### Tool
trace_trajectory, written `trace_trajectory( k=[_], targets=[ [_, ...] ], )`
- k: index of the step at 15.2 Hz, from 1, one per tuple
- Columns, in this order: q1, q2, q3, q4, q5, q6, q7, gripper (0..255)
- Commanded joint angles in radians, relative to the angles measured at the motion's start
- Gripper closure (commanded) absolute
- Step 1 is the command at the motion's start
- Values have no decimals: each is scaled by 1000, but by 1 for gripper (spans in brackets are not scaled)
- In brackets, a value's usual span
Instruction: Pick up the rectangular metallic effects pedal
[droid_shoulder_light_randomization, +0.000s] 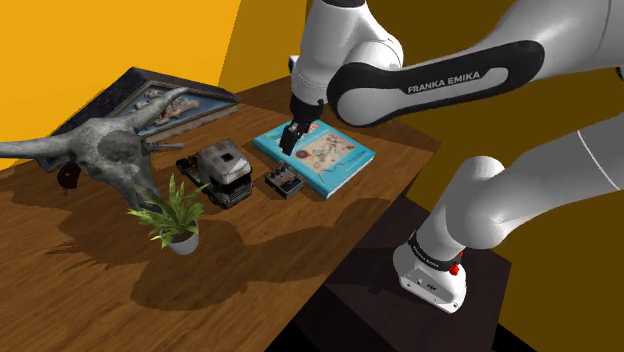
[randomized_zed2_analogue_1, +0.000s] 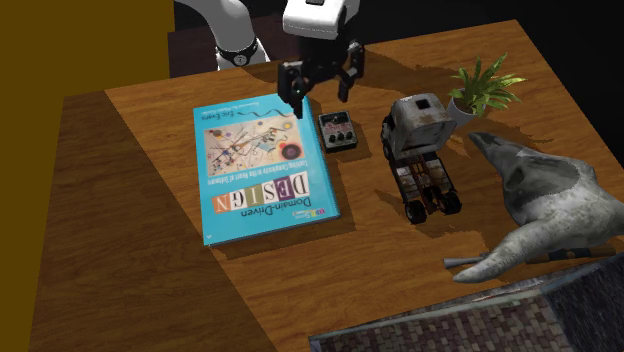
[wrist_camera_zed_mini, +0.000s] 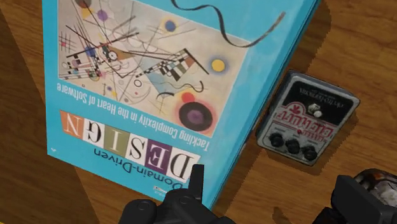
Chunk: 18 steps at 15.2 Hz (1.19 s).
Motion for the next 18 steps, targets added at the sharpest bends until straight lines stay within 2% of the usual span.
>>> trace_trajectory(
  k=[1, 4, 12, 14, 15, 18],
  targets=[
    [12, 49, 40, -16, -21, 75, 18, 0],
    [15, 132, 94, -21, -72, 171, 45, 0],
    [-9, 204, 122, -72, -122, 290, 97, 0],
    [-9, 204, 122, -72, -122, 290, 97, 0],
    [-9, 204, 122, -72, -122, 291, 98, 255],
    [-9, 204, 121, -72, -123, 291, 97, 255]
  ],
)
